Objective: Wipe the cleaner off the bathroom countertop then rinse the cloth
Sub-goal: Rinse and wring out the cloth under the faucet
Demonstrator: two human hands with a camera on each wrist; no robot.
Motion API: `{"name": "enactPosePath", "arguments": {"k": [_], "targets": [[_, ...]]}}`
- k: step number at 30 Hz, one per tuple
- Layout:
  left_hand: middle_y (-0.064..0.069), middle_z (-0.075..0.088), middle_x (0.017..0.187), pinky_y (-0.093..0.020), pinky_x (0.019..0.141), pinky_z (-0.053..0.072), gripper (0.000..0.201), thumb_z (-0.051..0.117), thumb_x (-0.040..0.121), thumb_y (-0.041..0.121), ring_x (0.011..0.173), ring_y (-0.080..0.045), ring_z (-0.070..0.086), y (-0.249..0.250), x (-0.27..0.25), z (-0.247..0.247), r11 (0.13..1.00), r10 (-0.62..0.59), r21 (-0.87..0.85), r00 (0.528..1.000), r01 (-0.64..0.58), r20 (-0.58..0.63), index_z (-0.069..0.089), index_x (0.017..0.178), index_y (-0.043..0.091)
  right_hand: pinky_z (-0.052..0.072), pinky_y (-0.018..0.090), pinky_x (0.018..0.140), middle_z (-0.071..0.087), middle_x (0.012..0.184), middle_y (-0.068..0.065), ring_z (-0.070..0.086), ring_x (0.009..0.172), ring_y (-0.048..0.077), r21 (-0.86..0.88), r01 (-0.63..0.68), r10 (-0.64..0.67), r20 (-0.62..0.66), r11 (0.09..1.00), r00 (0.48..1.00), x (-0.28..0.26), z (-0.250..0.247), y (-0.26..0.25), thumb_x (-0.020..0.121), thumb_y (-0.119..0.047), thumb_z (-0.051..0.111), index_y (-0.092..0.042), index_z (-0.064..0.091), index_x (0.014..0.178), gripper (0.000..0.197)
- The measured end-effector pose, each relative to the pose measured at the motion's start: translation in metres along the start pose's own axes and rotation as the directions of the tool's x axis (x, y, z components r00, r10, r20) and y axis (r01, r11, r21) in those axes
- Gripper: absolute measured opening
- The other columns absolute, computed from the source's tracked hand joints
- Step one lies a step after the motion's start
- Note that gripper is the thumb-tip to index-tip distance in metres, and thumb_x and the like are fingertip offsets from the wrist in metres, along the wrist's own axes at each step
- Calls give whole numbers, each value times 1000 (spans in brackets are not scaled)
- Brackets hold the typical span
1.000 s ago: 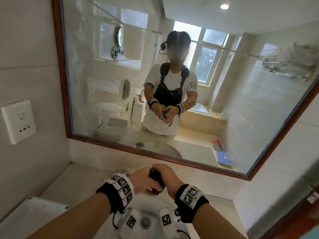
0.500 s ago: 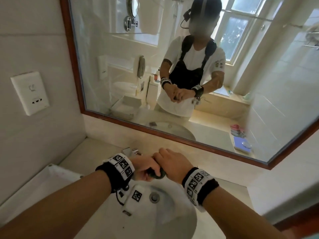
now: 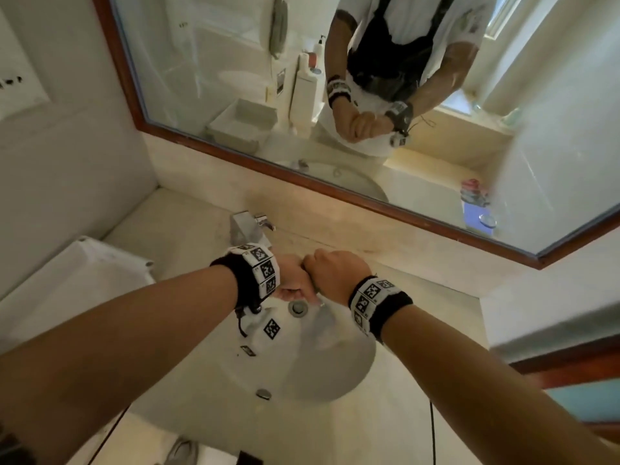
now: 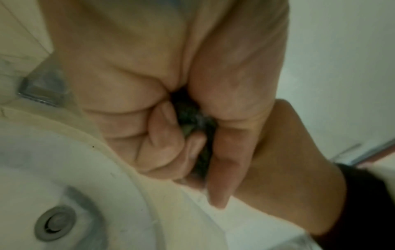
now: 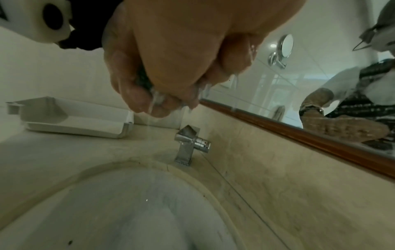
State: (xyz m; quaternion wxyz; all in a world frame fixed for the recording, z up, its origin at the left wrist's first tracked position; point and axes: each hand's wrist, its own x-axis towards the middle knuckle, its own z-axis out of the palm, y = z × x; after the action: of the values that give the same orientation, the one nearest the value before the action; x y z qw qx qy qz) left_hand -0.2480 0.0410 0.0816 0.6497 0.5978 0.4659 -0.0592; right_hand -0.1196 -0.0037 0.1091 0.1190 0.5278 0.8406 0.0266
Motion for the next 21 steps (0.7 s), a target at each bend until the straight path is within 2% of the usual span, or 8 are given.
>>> {"name": "enactPosePath", "arguments": {"k": [3, 5, 7, 9, 11, 13, 17, 21], "targets": [[-3, 50, 52, -19, 43, 31, 27, 81, 66, 10, 46, -17, 41, -1, 19, 10, 959, -2, 281, 995, 29, -98, 58, 52, 16, 42, 32, 55, 67, 91, 6, 65, 75, 27, 20, -68, 66, 80, 998, 995, 5, 15, 1, 96, -25, 47, -16, 64, 103, 21], [0, 55, 56, -16, 40, 34, 15, 80, 71, 22, 49, -16, 47, -1, 27, 16, 866, 59, 499, 984, 34, -169, 66, 66, 17, 44, 32, 57, 69, 89, 5, 66, 76, 28, 34, -109, 102, 152, 993, 983, 9, 24, 1, 93, -22, 52, -16, 67, 100, 18], [-3, 65, 73, -18, 47, 40, 19, 75, 78, 29, 63, -17, 55, -3, 37, 22, 752, 104, 659, 979, 37, -173, 71, 86, 12, 48, 33, 60, 69, 86, 4, 65, 74, 27, 36, -148, 137, 221, 988, 966, 13, 33, 1, 89, -23, 58, -16, 68, 96, 14], [-4, 69, 82, -21, 52, 44, 20, 72, 80, 30, 71, -20, 62, -8, 50, 27, 702, 103, 710, 979, 55, -177, 72, 90, 13, 50, 33, 62, 64, 79, 2, 60, 67, 25, 33, -183, 167, 277, 982, 946, 16, 43, 2, 85, -26, 64, -16, 68, 89, 12], [-1, 62, 75, -25, 57, 45, 15, 70, 82, 29, 72, -19, 58, -14, 61, 31, 652, 104, 754, 975, 80, -194, 65, 80, 15, 49, 33, 62, 61, 74, 1, 56, 63, 23, 45, -215, 189, 326, 975, 926, 17, 53, 2, 84, -27, 63, -18, 67, 85, 10], [-1, 56, 74, -27, 59, 41, 17, 62, 89, 31, 73, -20, 55, -20, 66, 35, 547, 134, 835, 978, 61, -159, 63, 83, 15, 47, 32, 61, 59, 72, 1, 54, 61, 22, 64, -249, 213, 345, 966, 914, 17, 64, 1, 84, -24, 61, -18, 64, 80, 7], [-5, 62, 88, -27, 66, 40, 23, 46, 98, 28, 82, -23, 61, -31, 79, 39, 286, 174, 958, 984, -6, -46, 65, 99, 14, 45, 31, 61, 53, 65, 1, 51, 56, 19, 124, -337, 264, 401, 933, 877, 19, 83, -3, 85, -13, 56, -17, 57, 70, 16], [-5, 66, 84, -31, 71, 53, 20, 51, 91, 24, 75, -24, 63, -40, 83, 37, 287, 175, 958, 982, 18, -70, 66, 92, 12, 45, 30, 62, 51, 64, -1, 52, 58, 18, 245, -402, 269, 439, 882, 857, 21, 98, -7, 87, -15, 55, -19, 53, 72, 15]]}}
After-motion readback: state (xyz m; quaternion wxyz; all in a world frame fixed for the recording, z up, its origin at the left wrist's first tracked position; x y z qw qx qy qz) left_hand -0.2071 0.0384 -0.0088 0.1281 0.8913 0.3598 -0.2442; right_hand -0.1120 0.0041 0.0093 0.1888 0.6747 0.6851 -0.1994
